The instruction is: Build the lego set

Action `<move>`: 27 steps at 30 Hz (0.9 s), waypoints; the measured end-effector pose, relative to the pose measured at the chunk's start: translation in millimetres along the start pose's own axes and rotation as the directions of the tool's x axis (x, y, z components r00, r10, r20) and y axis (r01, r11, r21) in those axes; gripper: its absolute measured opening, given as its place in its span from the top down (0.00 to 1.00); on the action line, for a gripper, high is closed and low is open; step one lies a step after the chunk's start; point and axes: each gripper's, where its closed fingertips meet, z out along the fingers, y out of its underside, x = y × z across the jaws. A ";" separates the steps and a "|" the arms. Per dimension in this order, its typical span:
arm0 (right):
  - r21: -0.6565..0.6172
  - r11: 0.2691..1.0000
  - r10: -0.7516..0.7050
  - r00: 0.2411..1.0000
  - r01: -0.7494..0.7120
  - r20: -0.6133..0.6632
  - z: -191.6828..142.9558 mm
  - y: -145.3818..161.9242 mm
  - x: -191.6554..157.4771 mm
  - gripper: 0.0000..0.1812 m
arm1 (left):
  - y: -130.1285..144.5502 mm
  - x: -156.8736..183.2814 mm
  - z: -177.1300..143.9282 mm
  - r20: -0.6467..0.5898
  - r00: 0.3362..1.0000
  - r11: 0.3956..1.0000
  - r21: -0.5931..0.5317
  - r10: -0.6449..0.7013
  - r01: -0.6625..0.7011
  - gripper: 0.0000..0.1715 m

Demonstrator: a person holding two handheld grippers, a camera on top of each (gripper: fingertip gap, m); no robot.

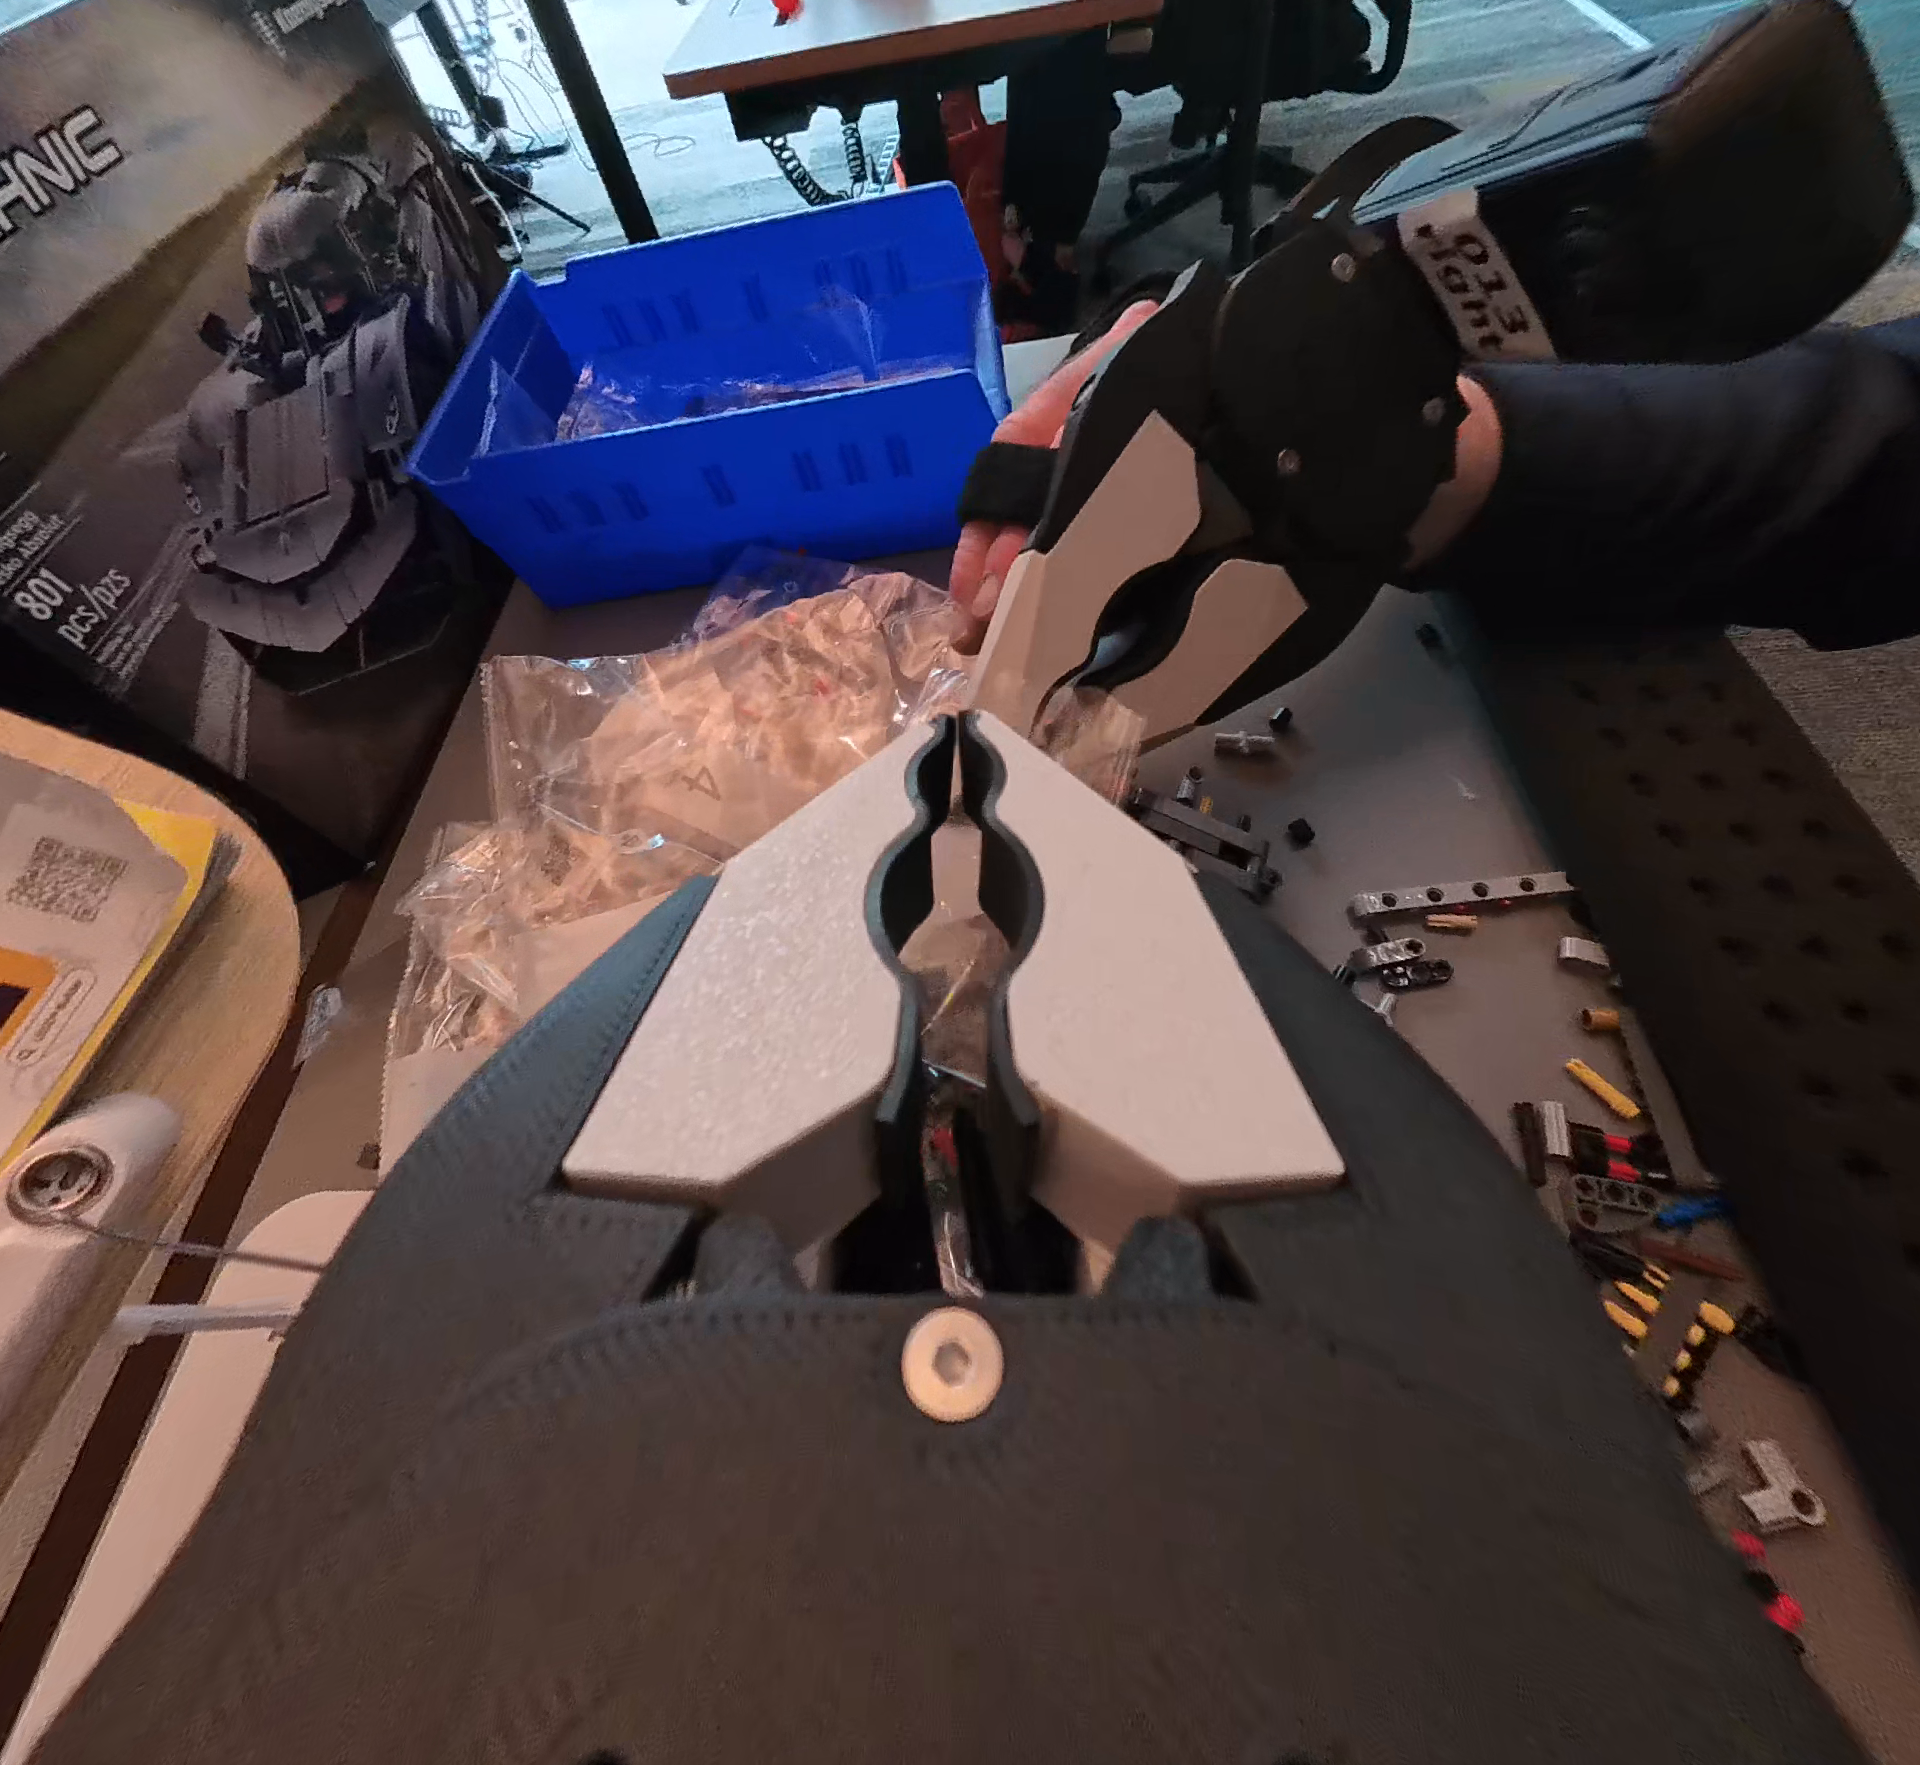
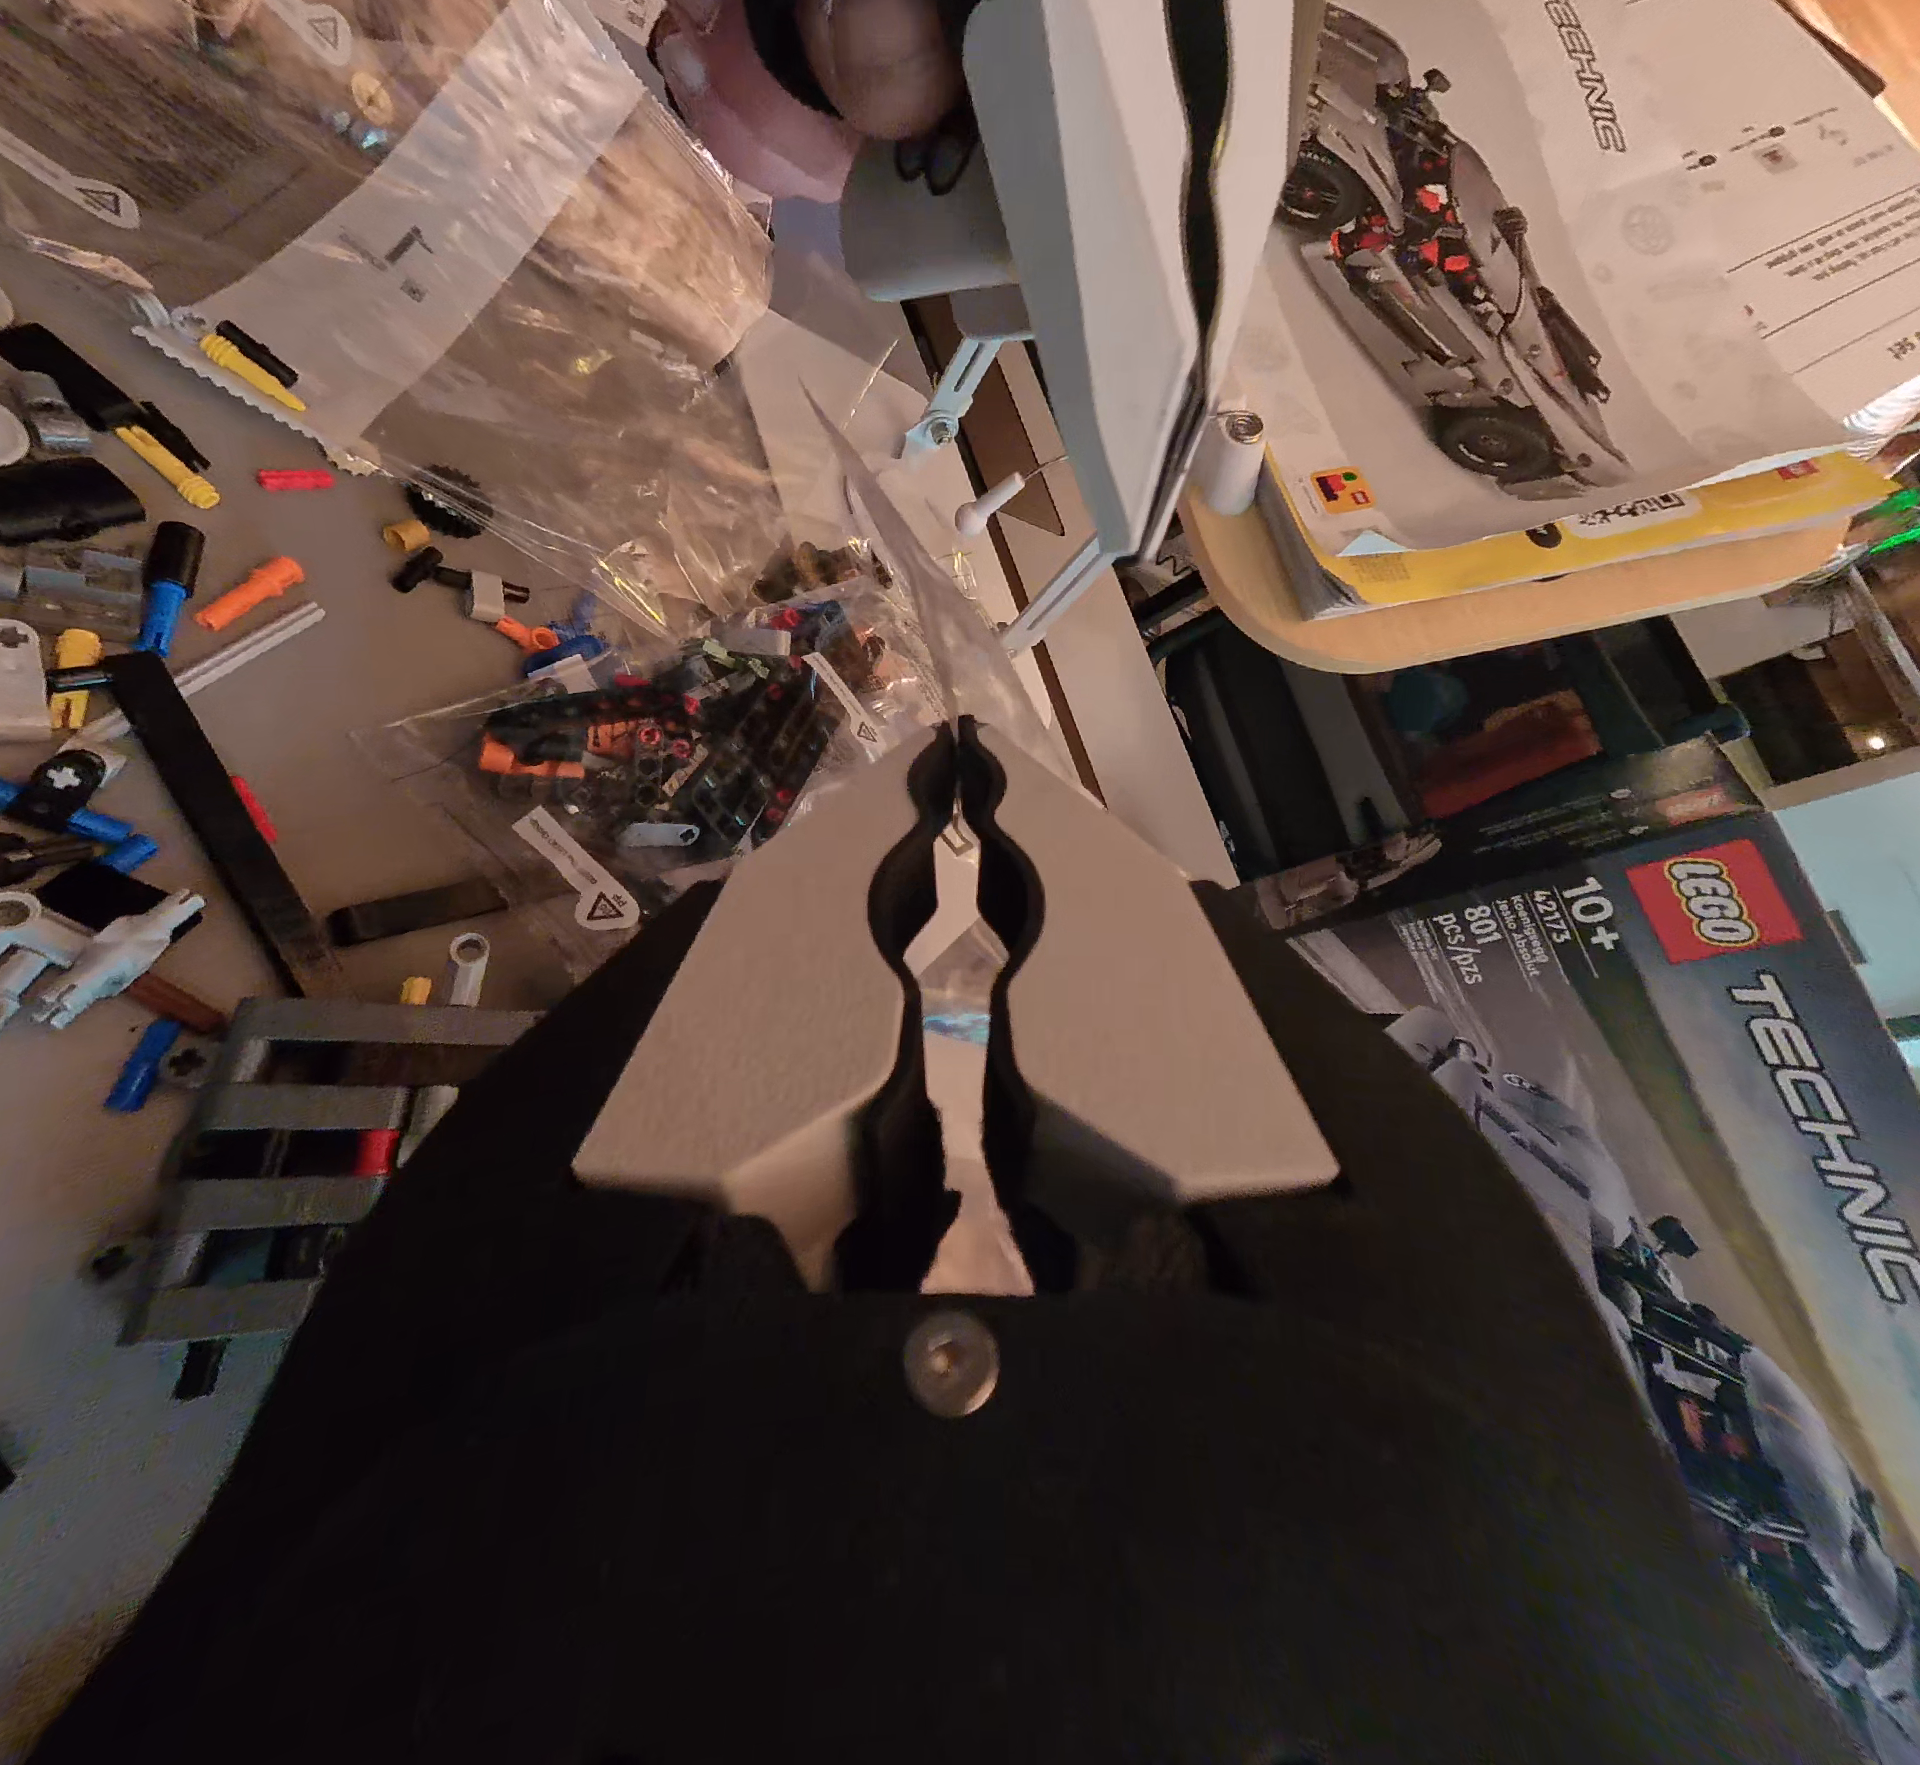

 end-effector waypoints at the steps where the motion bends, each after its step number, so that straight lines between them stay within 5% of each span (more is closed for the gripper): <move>1: 0.001 1.000 -0.006 1.000 0.006 0.005 -0.1 -0.8 -1.6 1.00 | 1.1 -1.3 1.3 0.009 1.000 1.000 -0.009 0.002 -0.002 1.00; 11: -0.035 0.995 -0.094 0.996 0.094 0.007 4.8 -1.3 -11.2 1.00 | 1.0 -0.6 3.5 0.016 1.000 1.000 -0.030 -0.002 0.003 0.99; 20: -0.085 0.980 -0.184 0.980 0.178 -0.072 9.3 -1.2 -6.3 1.00 | 26.3 13.1 13.5 -0.035 0.998 0.979 -0.202 -0.048 0.040 0.81; 27: -0.079 0.978 -0.198 0.976 0.191 -0.090 8.4 -3.6 -5.2 1.00 | 27.0 13.8 17.9 -0.046 0.998 0.981 -0.190 -0.045 0.036 0.89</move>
